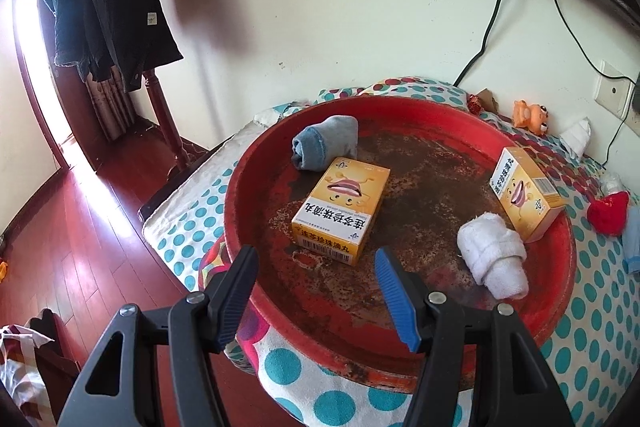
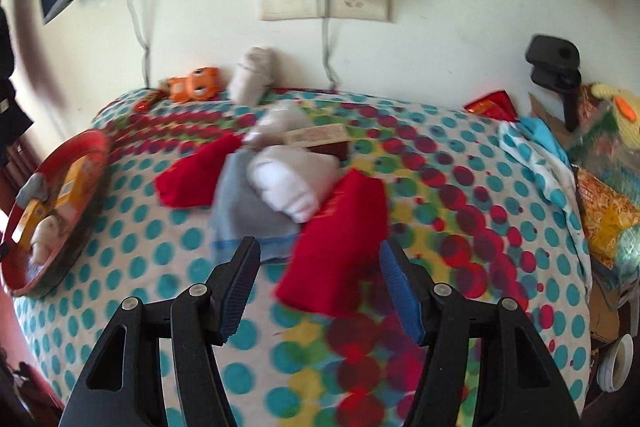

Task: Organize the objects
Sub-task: 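Move the right gripper back over the red sock on the bed, then grasp red sock with right gripper while left gripper grasps light blue sock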

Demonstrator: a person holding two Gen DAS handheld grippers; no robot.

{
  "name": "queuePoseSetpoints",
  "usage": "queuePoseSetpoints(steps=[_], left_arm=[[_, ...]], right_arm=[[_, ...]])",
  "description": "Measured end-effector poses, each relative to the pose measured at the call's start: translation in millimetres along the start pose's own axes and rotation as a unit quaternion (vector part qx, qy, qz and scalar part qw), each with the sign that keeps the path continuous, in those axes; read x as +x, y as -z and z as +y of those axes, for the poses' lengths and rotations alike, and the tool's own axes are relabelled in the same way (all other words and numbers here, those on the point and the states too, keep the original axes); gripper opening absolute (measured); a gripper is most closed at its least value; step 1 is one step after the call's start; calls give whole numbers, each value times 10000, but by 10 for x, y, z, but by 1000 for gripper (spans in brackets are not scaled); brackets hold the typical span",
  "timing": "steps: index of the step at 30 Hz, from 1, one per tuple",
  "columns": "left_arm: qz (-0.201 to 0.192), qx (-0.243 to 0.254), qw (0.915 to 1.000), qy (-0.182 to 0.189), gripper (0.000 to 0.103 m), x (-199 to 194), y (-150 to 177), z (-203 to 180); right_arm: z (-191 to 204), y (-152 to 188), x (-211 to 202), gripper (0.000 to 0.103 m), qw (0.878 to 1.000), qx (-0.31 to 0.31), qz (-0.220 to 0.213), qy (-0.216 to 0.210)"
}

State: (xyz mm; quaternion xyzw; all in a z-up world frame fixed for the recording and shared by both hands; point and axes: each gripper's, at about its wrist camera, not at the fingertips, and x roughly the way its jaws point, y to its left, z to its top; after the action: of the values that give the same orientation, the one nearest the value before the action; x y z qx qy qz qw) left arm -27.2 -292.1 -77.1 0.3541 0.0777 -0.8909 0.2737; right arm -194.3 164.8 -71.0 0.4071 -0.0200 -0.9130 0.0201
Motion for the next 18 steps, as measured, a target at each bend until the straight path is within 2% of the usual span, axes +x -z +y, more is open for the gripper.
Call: queuePoseSetpoints(steps=[3, 7, 8, 10, 11, 12, 14, 18], left_arm=[[-263, 100, 9996, -60, 62, -66, 7, -67], [-311, 255, 9991, -109, 62, -157, 10, -210], [-340, 317, 9989, -77, 62, -202, 0, -262], [-481, 503, 9976, -49, 62, -329, -13, -400], [-534, 623, 9966, -29, 63, -395, -25, -492], [-550, 778, 9954, 53, 64, -451, -38, -610], [-584, 993, 9931, 210, 65, -533, -45, -825], [-572, 1517, 9842, 710, 65, -672, -7, -1417]], right_arm=[[-124, -28, 187, 60, 9999, 77, 130, -12], [-205, -20, 454, 59, 9977, 450, 387, -341], [-229, -10, 514, 58, 9964, 561, 445, -452], [-257, 6, 563, 42, 9958, 617, 439, -509], [-267, 15, 566, 40, 9963, 577, 407, -490], [-290, 29, 554, 35, 9964, 563, 364, -518], [-346, 44, 508, 31, 9971, 536, 284, -466], [-586, 49, 367, 30, 9989, 465, 26, -47]])
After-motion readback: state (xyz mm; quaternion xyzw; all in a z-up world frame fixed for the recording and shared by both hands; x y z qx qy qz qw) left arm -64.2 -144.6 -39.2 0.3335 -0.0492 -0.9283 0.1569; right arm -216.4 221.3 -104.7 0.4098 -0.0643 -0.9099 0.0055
